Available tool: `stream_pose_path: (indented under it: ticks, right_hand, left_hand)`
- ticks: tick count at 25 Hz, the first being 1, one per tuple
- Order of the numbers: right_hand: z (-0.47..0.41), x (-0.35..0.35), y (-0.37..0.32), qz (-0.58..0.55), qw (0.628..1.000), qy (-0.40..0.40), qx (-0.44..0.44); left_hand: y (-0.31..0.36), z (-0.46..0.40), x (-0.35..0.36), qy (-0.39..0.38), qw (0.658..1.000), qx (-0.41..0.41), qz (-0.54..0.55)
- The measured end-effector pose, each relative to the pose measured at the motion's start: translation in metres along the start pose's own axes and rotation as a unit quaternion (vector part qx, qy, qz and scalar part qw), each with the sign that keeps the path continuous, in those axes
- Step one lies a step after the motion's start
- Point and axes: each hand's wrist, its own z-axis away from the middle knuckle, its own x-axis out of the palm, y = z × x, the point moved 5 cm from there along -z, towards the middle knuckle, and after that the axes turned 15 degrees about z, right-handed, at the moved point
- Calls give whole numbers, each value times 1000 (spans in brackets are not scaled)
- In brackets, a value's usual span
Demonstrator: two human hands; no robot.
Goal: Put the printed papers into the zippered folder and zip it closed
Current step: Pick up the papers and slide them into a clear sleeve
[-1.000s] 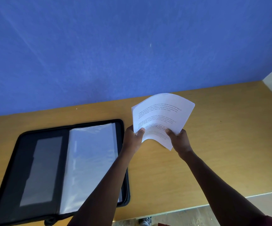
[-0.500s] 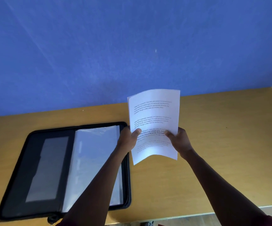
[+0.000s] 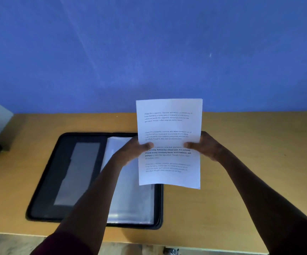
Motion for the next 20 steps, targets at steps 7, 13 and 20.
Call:
stream_pose_path:
  ticks: [7,13,20]
  right_hand:
    - [-34,29,-35,-21,998,49,-17]
    - [-70,39,-67,-42,997,60,-13]
    - [-113,33,-88,-72,980,184,4]
  left_hand:
    - [13,-4,-60,55,996,48,53]
    - [28,-19,-100,70,989,79,99]
    - [-17,-37,-166,206,973,80,-72]
